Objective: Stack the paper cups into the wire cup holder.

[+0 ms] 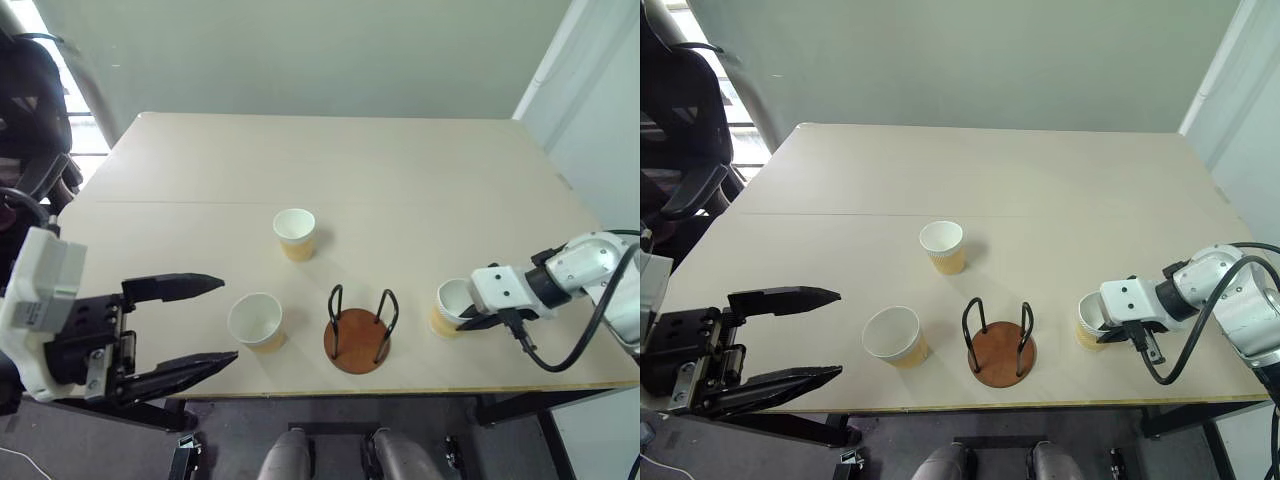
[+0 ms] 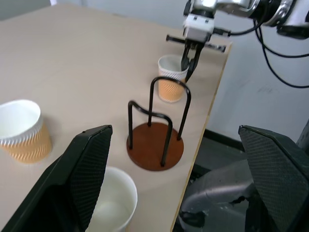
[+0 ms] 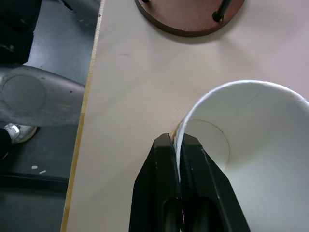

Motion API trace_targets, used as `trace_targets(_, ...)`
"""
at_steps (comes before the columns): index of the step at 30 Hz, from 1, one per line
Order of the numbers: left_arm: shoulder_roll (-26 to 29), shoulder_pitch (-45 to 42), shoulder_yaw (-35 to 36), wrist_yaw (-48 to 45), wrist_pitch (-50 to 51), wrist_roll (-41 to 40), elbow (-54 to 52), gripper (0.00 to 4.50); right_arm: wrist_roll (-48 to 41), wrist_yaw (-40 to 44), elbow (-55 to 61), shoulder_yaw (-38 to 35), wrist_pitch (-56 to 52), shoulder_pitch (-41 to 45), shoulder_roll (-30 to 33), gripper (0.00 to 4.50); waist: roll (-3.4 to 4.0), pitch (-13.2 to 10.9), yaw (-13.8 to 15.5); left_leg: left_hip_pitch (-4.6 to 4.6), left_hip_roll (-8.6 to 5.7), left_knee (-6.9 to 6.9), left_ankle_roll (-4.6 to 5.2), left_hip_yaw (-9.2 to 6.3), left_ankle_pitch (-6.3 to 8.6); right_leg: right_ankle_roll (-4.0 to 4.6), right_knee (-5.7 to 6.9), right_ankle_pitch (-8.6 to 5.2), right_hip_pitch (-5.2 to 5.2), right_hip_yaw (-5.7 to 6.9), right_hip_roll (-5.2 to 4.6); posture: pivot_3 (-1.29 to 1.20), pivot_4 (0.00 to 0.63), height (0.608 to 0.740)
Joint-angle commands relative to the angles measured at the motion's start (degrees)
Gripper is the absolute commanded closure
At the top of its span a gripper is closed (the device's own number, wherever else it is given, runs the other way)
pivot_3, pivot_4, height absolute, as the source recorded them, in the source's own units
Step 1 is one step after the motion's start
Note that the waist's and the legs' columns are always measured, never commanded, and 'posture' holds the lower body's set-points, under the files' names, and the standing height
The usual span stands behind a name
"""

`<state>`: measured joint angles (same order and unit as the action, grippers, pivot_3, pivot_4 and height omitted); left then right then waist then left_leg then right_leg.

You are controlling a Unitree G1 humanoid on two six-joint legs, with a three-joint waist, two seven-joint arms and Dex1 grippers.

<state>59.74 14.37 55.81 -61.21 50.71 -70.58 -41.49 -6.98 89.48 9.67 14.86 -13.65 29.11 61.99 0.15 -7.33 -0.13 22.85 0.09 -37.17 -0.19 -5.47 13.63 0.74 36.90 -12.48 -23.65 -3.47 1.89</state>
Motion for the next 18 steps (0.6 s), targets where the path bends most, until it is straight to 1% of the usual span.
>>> trace_targets(1,-0.27,0.71,2.59,-0.19,-1.57,0.33,-1.03,0.0,-2.67,2.37,-0.15,-1.97,-0.41,3.72,0.29,4.48,0.01,0.0,-0.03,0.0,0.0,0.0,0.0,0.0,0.0,0.0,0.0,0.0,0.0,0.0,0.0,0.0,0.15,0.74)
trace_targets(2,-0.36,1.1,2.8,-0.21,-1.65,0.55,-1.08,0.0,-3.75,2.74,-0.58,-2.38,-0.59,5.0,0.4,4.48,0.01,-0.01,-0.04,0.0,-0.01,0.01,0.0,0.0,0.0,0.01,0.0,0.0,0.0,-0.01,0.0,0.0,0.15,0.74)
trace_targets(4,-0.47,2.32,3.24,-0.71,-1.69,1.58,-1.14,0.0,-8.86,3.02,-1.22,-3.47,-2.73,8.9,1.06,4.48,0.04,-0.02,-0.11,0.0,-0.01,0.0,0.0,0.0,-0.01,0.01,0.01,-0.01,-0.02,-0.01,0.0,0.0,0.15,0.74)
trace_targets(8,-0.78,4.17,3.28,-1.52,-2.39,3.49,-1.33,0.0,-16.91,3.02,-4.67,-4.34,-4.03,17.85,2.7,4.48,0.08,-0.05,-0.26,0.01,-0.01,0.06,-0.01,0.0,-0.03,0.03,-0.01,-0.04,-0.04,-0.05,0.03,0.0,0.15,0.74)
trace_targets(10,-0.83,5.02,3.29,-1.99,-2.64,4.54,-1.56,0.0,-22.59,3.02,-5.19,-4.96,-5.7,23.1,2.25,4.48,0.08,-0.05,-0.28,0.01,-0.01,0.08,-0.01,0.0,-0.02,0.07,0.0,-0.11,-0.06,-0.06,0.04,0.0,0.15,0.74)
trace_targets(11,-0.84,5.36,3.33,-2.2,-2.75,4.85,-1.58,0.0,-25.32,3.02,-4.94,-5.44,-7.1,25.36,1.31,4.48,0.09,-0.05,-0.32,0.02,-0.01,0.11,-0.01,0.0,-0.02,0.09,0.0,-0.14,-0.06,-0.06,0.05,0.0,0.15,0.74)
trace_targets(14,-0.69,7.03,3.11,-3.1,-3.23,7.34,-1.66,0.0,-33.62,2.25,-1.13,-7.95,-15.23,30.13,-5.48,4.48,0.06,-0.04,-0.47,0.01,0.03,0.16,-0.02,0.0,-0.02,0.19,0.01,-0.22,-0.09,-0.06,0.12,0.0,0.15,0.74)
trace_targets(15,-0.81,7.25,2.93,-3.22,-3.46,7.69,-1.71,0.0,-36.0,1.85,0.69,-8.33,-17.64,30.43,-7.03,4.48,0.06,-0.03,-0.53,0.0,0.08,0.17,-0.03,0.0,-0.02,0.23,0.01,-0.24,-0.08,-0.07,0.16,0.0,0.15,0.74)
trace_targets(18,-1.07,7.24,2.72,-2.77,-3.71,7.28,-2.19,0.0,-37.17,0.38,5.73,-6.57,-20.93,28.52,-10.17,4.48,0.04,-0.02,-0.45,0.02,0.22,0.15,-0.12,0.0,-0.05,0.36,0.01,-0.34,-0.06,-0.11,0.36,0.0,0.15,0.74)
